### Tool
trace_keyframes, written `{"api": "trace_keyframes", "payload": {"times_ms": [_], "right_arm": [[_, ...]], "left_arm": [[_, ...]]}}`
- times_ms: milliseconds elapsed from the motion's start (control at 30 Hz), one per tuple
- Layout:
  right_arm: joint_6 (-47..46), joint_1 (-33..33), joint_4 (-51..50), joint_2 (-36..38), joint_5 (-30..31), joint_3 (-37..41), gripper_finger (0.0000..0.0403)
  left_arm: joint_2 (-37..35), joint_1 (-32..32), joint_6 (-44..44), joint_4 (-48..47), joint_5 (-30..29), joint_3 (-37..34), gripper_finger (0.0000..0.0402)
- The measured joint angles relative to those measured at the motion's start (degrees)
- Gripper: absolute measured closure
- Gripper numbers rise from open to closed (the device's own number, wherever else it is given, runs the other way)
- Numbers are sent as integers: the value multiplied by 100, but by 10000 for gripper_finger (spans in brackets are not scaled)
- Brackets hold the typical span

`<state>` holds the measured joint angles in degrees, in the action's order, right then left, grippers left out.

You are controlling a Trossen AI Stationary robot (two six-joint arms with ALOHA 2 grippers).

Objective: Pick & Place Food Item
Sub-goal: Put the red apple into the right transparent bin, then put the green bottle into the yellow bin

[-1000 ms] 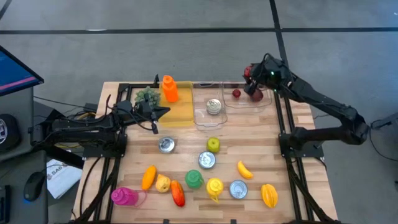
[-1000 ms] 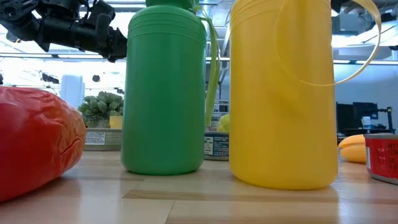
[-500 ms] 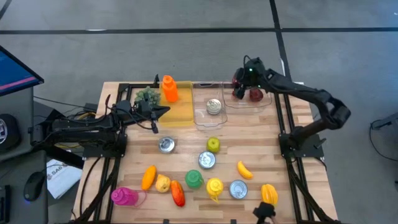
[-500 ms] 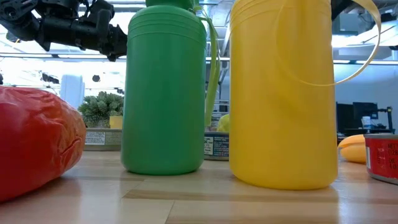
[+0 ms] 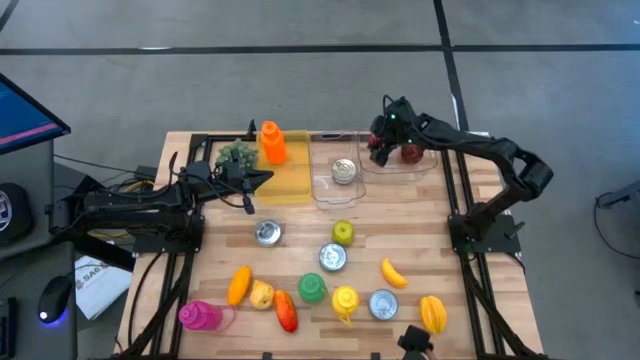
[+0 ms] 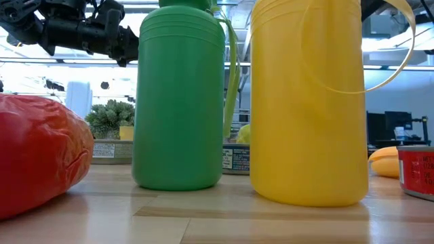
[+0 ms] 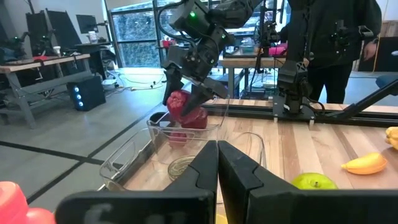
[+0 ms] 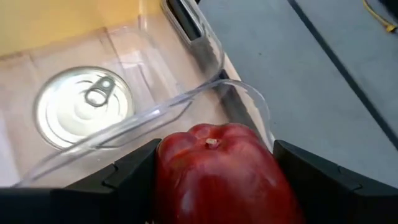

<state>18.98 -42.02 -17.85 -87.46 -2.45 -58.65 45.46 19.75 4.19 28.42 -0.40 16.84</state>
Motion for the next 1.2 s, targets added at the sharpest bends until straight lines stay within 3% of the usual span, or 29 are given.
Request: {"api": "trace_keyframes", "payload": {"times_ms": [733,933,1200], "right_arm": [[-90,74,-142,2,-58,0,110],[-142,132,-159,4,45,0,76],[24,274,-138,6,730,0,35]], "left_arm": [[0,0,0,-7,1,0,401],[-1,0,0,-8,0,0,401],[0,0,0,-9,2,0,401]]}}
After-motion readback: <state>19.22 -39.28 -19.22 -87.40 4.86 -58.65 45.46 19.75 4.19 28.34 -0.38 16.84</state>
